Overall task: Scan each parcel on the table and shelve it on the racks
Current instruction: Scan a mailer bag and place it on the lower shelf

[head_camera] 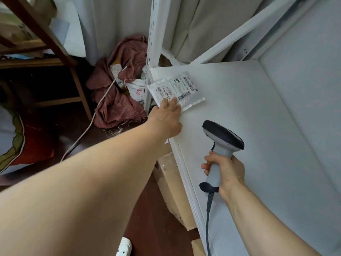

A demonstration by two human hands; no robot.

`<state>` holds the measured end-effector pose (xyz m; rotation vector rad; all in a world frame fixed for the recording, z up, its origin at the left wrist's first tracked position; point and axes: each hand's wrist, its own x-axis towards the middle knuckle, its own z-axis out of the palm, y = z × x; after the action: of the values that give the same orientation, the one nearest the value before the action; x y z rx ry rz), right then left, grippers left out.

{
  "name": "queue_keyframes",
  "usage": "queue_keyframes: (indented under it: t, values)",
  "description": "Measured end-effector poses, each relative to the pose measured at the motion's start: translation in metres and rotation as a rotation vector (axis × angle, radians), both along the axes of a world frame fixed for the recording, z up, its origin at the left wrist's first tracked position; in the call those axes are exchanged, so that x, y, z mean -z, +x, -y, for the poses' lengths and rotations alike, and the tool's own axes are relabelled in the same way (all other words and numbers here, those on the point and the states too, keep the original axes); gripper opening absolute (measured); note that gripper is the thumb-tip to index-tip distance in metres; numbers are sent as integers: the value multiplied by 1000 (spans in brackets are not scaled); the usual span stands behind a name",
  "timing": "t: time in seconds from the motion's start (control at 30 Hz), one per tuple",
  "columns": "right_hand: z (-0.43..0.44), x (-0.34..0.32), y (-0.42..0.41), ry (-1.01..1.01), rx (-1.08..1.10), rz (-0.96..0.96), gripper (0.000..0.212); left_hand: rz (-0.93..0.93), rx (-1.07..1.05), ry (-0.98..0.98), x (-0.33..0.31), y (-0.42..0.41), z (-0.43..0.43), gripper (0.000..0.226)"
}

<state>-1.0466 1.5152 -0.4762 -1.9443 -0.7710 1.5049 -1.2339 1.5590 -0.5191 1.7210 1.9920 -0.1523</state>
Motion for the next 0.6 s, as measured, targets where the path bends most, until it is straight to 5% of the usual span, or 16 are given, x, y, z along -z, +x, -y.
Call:
queue_keyframes:
  t: [0.3, 0.6]
  values:
    - [33, -30, 7, -47, 1, 25, 14, 17, 20, -25, -40, 9, 42, 71]
    - [130, -124, 29, -81, 16, 15, 16, 62, 74, -119, -153, 54, 166, 70]
